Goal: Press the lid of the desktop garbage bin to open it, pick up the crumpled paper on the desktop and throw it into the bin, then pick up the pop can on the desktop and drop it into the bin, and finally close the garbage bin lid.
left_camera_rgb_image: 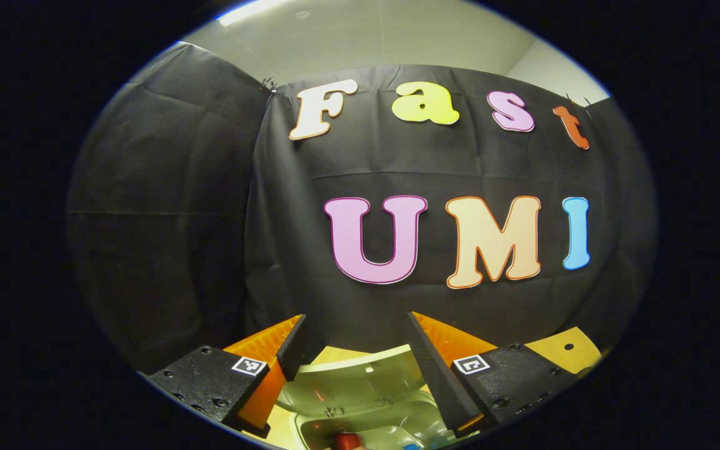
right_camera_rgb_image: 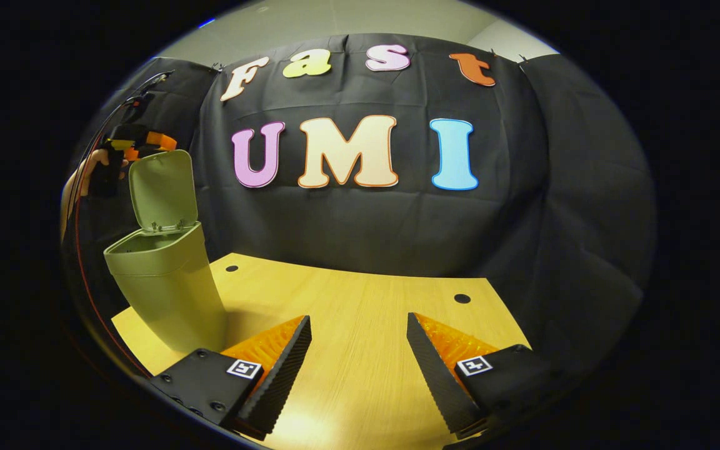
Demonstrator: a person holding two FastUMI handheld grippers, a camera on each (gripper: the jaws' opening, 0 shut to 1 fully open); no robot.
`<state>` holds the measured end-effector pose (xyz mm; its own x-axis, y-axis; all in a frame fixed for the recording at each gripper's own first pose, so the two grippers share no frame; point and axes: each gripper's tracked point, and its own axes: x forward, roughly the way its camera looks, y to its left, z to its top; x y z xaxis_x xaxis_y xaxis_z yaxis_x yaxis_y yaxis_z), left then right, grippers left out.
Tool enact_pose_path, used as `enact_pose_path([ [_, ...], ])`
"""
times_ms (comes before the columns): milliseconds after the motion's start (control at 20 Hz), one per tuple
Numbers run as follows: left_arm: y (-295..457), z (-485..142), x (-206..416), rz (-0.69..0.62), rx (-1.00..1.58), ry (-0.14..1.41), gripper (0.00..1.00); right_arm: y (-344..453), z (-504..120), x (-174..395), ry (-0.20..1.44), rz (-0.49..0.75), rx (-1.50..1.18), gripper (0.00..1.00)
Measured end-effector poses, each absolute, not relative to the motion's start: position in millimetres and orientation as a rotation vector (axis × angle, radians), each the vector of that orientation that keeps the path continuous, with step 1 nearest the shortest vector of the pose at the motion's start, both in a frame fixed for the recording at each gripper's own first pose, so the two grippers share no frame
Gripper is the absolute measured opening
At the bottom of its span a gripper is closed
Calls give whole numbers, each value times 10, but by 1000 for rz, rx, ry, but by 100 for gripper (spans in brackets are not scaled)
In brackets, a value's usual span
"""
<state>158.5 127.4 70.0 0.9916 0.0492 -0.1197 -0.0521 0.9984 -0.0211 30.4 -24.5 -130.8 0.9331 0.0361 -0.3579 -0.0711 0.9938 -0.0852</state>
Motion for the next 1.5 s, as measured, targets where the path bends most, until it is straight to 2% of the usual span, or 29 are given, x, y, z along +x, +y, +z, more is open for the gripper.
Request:
enact_pose_path([
  [700,594,-84,743,-63,22,157,92,-78,-1427,339,406,177,-136,98],
  [850,566,-226,644,-56,29,173,96,-54,-1443,316,410,193,-139,98],
  [1000,537,-383,579,-46,-9,183,96,-76,-1455,286,412,198,-146,98],
  [1050,537,-439,552,-39,-28,190,99,-80,-1454,277,414,200,-148,98],
  [1150,515,-542,525,-16,-59,213,96,-123,-1457,281,412,192,-165,98],
  [1500,462,-911,433,-16,-30,321,97,-180,-1515,315,433,193,-149,98],
])
